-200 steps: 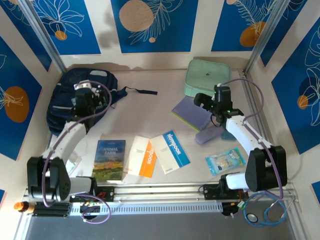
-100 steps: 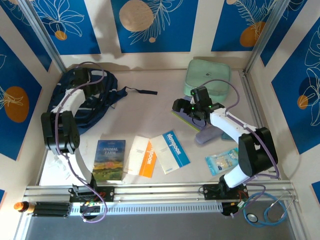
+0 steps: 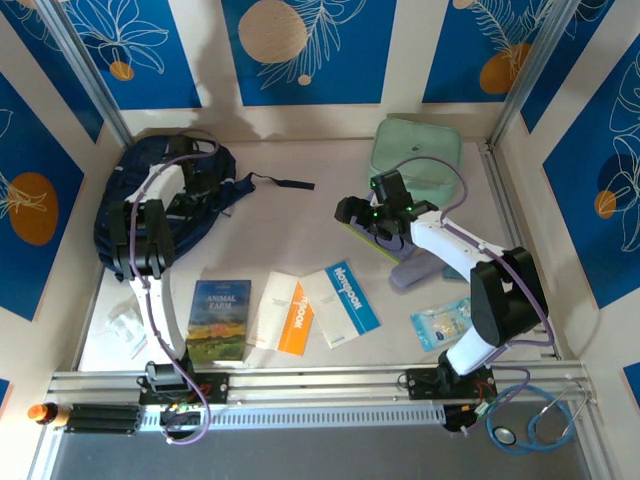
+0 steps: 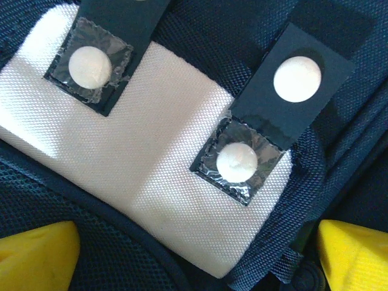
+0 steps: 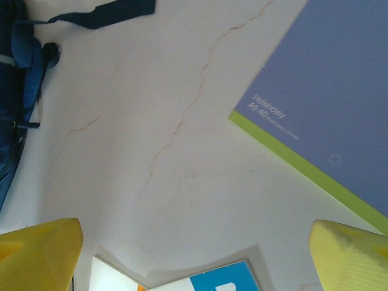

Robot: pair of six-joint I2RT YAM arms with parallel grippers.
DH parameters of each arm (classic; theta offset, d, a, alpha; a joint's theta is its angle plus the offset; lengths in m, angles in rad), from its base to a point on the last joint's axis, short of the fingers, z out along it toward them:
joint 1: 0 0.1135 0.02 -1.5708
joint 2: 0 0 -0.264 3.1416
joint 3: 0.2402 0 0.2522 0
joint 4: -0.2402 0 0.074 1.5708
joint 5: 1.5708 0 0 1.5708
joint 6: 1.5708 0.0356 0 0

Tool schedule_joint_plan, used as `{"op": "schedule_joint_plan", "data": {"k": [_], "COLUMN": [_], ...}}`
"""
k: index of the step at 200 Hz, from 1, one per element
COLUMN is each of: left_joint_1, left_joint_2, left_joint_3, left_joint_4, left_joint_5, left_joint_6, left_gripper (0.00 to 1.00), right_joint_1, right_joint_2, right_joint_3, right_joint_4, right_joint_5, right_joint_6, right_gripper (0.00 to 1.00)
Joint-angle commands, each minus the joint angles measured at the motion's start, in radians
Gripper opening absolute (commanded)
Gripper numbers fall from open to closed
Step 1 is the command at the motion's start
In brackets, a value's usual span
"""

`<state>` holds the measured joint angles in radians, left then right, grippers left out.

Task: Pack the student bag
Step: Move the student bag to the top-center of the table.

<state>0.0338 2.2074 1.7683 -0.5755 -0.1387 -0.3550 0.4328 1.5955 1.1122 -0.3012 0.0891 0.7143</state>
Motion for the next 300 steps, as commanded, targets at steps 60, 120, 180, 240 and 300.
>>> {"op": "schedule_joint_plan", "data": {"k": [60, 120, 180, 240, 300], "left_joint_1": [-0.189, -0.377, -0.485, -0.481, -0.489], "left_joint_2": [-0.029, -0.034, -0.078, -0.326, -0.732], "left_joint_3": [-0.203, -0.214, -0.200, -0.121, -0.623], "left_joint_4": [0.038, 0.081, 0.133, -0.004, 0.151], "left_joint_5": [0.216, 0.235, 0.314, 0.165, 0.324], "left_joint_6": [-0.134, -0.201, -0.215, -0.076, -0.230], "left_gripper": [0.94, 0.94, 0.94, 0.95, 1.00], "right_joint_1": [0.003, -0.027, -0.074, -0.102, -0.073], "right_joint_2": [0.001, -0.043, -0.107, -0.132, 0.134], "right_joint_3": [0.036, -0.014, -0.085, -0.116, 0.082], "right_joint_4": [-0.041, -0.033, -0.013, 0.071, 0.099], "right_joint_5": [0.037, 0.069, 0.082, -0.031, -0.207], "right_joint_6": [0.001, 0.039, 0.057, 0.044, 0.163], "right_gripper": [0.96, 0.96, 0.96, 0.99, 0.89]}}
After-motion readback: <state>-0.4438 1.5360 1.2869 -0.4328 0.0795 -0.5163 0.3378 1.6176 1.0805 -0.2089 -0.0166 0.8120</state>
